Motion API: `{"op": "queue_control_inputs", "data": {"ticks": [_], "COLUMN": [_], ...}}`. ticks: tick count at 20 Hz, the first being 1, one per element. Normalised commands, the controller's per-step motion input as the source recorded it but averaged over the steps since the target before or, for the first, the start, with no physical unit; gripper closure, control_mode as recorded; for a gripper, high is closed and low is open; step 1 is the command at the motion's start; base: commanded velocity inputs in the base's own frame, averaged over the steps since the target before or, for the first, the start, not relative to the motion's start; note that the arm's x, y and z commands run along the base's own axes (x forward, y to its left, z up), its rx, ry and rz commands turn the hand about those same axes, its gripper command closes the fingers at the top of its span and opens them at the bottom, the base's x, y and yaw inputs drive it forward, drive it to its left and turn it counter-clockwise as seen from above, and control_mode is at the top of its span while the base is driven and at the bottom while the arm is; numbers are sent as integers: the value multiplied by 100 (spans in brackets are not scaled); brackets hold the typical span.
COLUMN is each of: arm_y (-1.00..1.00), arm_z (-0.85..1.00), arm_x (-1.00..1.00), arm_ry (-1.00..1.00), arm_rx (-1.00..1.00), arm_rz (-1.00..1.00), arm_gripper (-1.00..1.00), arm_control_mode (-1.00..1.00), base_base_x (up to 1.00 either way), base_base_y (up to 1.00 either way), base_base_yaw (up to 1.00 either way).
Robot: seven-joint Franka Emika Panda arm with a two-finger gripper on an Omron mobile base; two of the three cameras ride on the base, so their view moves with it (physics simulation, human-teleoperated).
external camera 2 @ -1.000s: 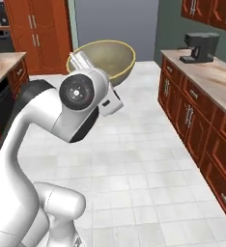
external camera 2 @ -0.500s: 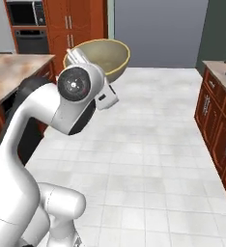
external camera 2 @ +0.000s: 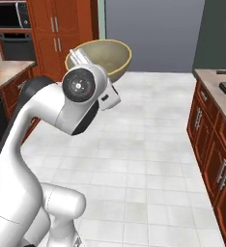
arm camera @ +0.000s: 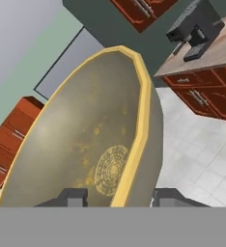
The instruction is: Pick up the bowls from the cabinet and place each bowl in front of a stool on the dining counter.
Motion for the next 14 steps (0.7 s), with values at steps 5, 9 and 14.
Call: {"op": "queue_control_inputs", "data": {"ticks": [5, 9, 14], "arm_y": [0, 0, 0], "arm_z": [0, 0, 0], "arm_x": [0, 0, 0], "arm_ry": [0, 0, 0], "arm_rx": [0, 0, 0], "arm_rz": [0, 0, 0], "arm_gripper": [100, 100, 100], "arm_control_mode": [100, 100, 100], "base_base_x": [100, 100, 100], "base_base_y": [0, 7, 16], "base_base_yaw": [3, 2, 7]}}
